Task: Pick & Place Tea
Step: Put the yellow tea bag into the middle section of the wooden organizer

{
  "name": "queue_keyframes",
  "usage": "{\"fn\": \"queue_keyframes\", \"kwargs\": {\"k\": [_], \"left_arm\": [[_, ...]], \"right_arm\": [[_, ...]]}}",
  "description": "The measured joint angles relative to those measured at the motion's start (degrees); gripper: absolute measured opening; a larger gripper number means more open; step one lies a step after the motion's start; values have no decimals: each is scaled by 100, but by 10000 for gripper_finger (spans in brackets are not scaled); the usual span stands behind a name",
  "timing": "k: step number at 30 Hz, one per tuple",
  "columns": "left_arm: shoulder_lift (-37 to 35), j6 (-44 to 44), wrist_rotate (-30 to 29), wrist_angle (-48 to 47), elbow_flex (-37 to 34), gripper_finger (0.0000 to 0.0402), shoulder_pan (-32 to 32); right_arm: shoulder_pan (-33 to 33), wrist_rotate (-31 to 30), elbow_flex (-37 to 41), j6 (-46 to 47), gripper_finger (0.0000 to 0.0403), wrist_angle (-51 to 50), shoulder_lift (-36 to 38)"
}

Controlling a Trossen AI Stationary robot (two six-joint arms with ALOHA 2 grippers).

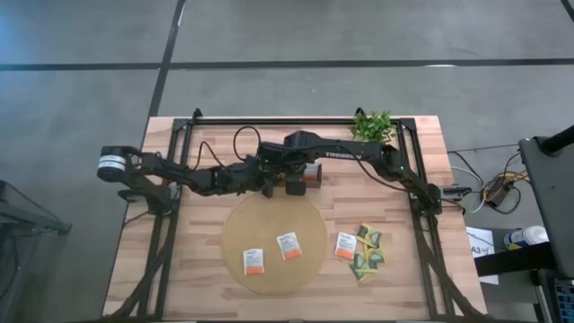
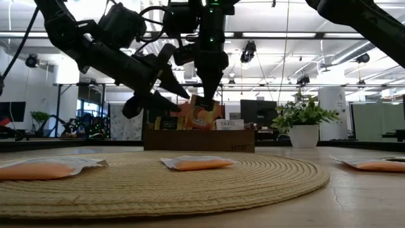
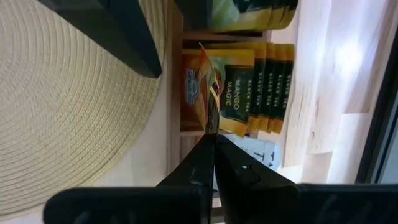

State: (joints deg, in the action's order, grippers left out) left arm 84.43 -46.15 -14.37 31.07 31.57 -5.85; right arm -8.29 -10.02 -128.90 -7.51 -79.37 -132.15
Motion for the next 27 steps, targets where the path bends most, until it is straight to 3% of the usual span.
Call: {"fn": "queue_keyframes", "kwargs": {"k": [12, 27], "left_arm": [[-750, 227, -4, -430, 0, 185, 17], [-794, 83, -55, -717, -4, 185, 126]], "right_arm": [[-18, -45, 170, 0, 8, 47, -12], [-48, -55, 199, -299, 8, 510, -14]]}}
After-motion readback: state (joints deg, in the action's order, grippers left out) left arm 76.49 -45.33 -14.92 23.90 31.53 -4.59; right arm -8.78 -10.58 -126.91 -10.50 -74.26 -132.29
